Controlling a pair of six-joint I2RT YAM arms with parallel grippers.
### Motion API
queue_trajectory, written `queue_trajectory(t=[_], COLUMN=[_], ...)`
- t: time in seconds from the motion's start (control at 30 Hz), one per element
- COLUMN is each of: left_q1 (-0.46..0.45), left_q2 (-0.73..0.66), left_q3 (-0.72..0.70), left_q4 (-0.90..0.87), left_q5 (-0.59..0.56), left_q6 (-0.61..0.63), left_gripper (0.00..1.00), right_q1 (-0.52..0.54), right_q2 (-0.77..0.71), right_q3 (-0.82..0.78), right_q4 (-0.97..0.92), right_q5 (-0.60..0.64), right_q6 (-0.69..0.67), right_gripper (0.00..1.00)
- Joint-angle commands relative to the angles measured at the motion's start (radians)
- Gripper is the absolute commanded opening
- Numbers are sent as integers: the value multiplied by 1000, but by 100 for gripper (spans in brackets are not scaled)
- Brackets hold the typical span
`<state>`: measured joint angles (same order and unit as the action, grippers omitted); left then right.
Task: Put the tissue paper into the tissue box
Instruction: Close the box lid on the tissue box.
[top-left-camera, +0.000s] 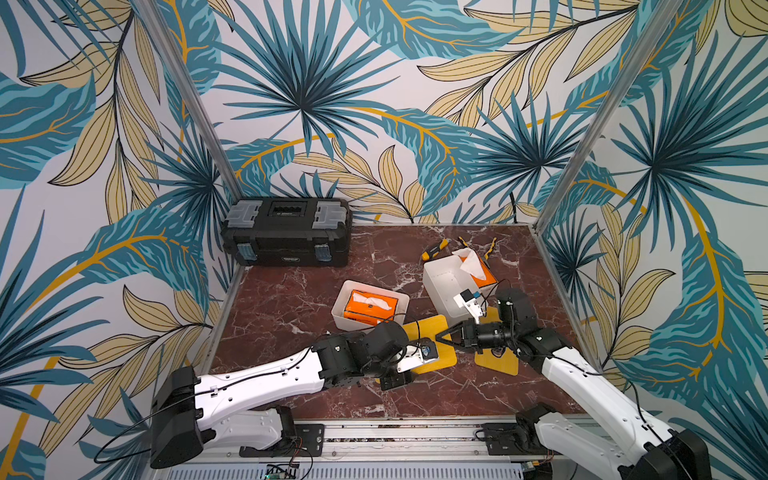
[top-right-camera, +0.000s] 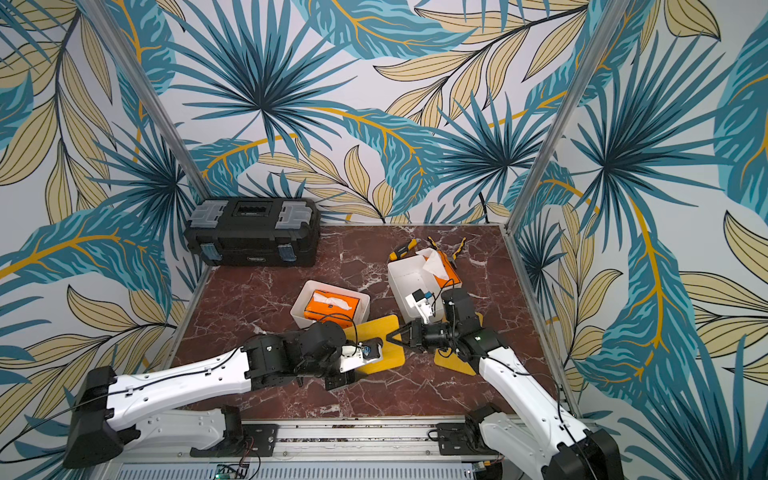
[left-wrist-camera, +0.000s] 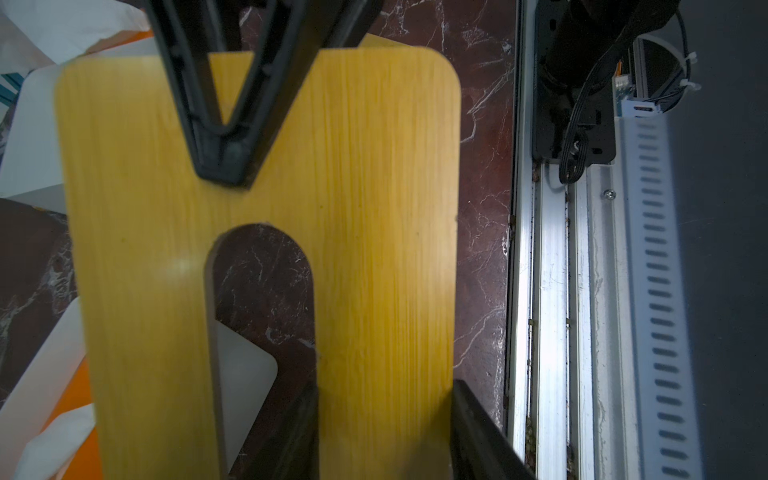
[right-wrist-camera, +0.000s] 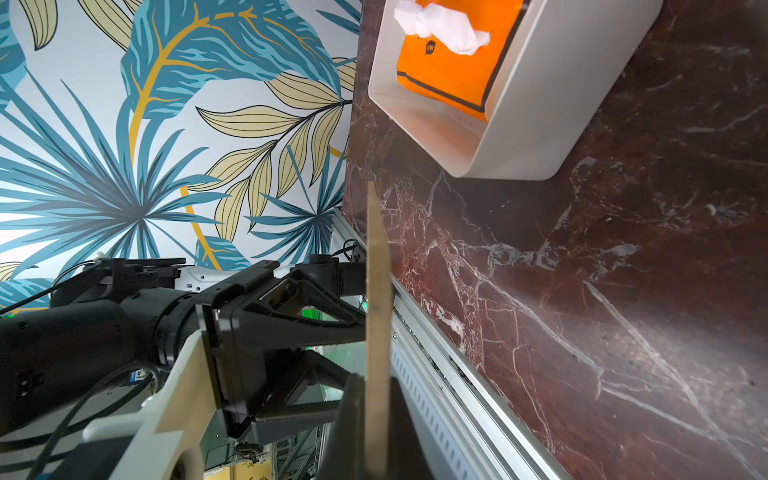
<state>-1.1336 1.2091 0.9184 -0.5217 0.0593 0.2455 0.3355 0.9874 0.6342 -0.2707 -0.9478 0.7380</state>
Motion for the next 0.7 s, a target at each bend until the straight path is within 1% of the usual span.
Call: queue_trajectory(t=[0.0, 0.03, 0.07, 0.1, 0.17, 0.23, 0.27, 0.33, 0.43, 0.5, 0.67], left_q1=[14, 19, 26, 32, 46, 66, 77, 100, 151, 218, 386], left_q2=[-24, -30, -40, -55, -91, -134, -158, -200, -256, -287, -330], left_q3=[-27, -27, -27, -27, -31, -32, -34, -36, -32, -30, -59], left_q4=[45, 50, 56, 62, 75, 86, 92, 98, 81, 56, 51], left_q5=[-78, -81, -94, -106, -134, -146, -149, -158, -223, -229, -187], left_q6=[-50, -63, -82, -101, -139, -175, -194, -226, -297, -353, -419], left_gripper=[50, 57, 66, 71, 87, 98, 100, 100, 100, 100, 100], right_q1=[3, 2, 3, 3, 3, 4, 5, 13, 35, 56, 120], right_q2=[14, 17, 18, 20, 23, 28, 33, 48, 98, 135, 244], right_q3=[-40, -46, -49, -52, -57, -67, -72, -85, -93, -89, -49], right_q4=[144, 173, 202, 229, 288, 356, 392, 479, 607, 684, 809], right_q5=[4, 9, 20, 32, 51, 81, 105, 148, 209, 247, 338], right_q6=[121, 139, 156, 174, 208, 248, 272, 320, 390, 426, 479], right_gripper=[0, 0, 0, 0, 0, 0, 0, 0, 0, 0, 0])
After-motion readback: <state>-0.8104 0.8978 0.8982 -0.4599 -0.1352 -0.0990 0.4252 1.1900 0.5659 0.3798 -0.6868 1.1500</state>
